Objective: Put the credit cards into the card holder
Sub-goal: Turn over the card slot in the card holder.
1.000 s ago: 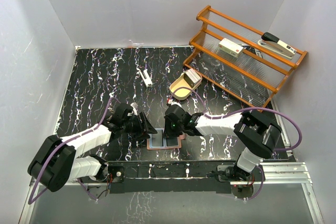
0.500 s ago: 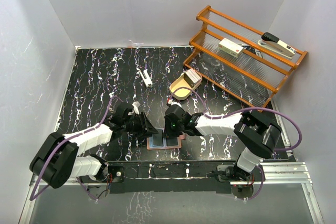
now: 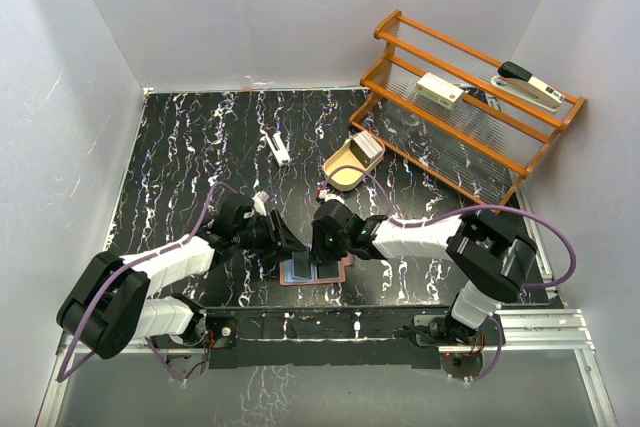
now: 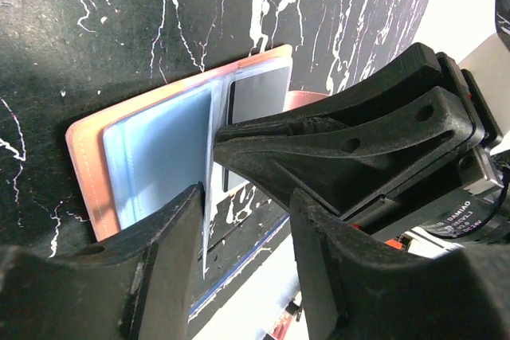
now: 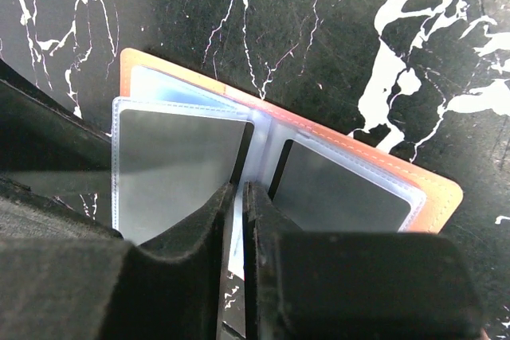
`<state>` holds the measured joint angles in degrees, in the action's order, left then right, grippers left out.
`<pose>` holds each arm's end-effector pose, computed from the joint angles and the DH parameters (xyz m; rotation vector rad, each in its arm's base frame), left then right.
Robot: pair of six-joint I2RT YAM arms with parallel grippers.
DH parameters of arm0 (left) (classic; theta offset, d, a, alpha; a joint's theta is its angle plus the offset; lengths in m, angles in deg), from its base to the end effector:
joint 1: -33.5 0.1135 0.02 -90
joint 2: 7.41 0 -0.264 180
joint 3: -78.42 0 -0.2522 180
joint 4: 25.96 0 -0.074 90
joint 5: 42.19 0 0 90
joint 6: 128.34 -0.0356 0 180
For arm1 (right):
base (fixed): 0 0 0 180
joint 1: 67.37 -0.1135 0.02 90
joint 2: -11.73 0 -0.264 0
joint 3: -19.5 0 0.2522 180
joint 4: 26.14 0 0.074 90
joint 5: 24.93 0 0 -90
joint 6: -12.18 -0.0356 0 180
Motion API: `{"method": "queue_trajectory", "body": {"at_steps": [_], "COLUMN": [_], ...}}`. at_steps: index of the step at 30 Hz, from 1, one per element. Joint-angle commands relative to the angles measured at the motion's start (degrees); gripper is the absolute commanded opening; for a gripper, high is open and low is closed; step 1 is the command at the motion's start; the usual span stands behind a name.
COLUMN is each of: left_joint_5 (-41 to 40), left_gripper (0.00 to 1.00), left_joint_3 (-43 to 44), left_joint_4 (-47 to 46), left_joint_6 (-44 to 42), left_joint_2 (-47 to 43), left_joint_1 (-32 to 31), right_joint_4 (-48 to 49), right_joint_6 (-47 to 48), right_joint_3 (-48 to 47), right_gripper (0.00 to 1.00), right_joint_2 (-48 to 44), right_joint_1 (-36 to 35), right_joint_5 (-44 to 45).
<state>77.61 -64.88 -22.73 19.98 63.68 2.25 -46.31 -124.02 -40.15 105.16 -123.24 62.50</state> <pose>0.1837 -0.1322 0.1568 -0.2676 2.5122 -1.3411 0.1726 0.2574 0.1482 -0.2462 2.6782 0.7184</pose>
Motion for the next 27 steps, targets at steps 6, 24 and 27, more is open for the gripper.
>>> {"method": "queue_trajectory", "body": {"at_steps": [6, 24, 27], "left_joint_5": [2.5, -0.5, -0.8], "left_gripper": [0.5, 0.51, 0.51], "left_joint_3": [-0.1, 5.9, 8.0], "left_joint_4": [-5.3, -8.2, -8.6], "left_joint_6": [2.8, 4.5, 4.6], "left_joint_2": [-0.7, 6.6, 8.7], "left_joint_1": [-0.8, -9.3, -11.3], "right_joint_4": [-7.8, -16.4, -18.9], "right_joint_6": [5.1, 6.0, 6.7], "right_joint_3": [-3.2, -1.1, -1.8], "right_gripper": [0.2, 0.27, 0.28], "right_joint_2": [-2.7, -18.0, -21.4], "right_joint_1": [-0.4, 4.1, 5.8], "right_joint_5": [8.7, 17.6, 18.9]}}
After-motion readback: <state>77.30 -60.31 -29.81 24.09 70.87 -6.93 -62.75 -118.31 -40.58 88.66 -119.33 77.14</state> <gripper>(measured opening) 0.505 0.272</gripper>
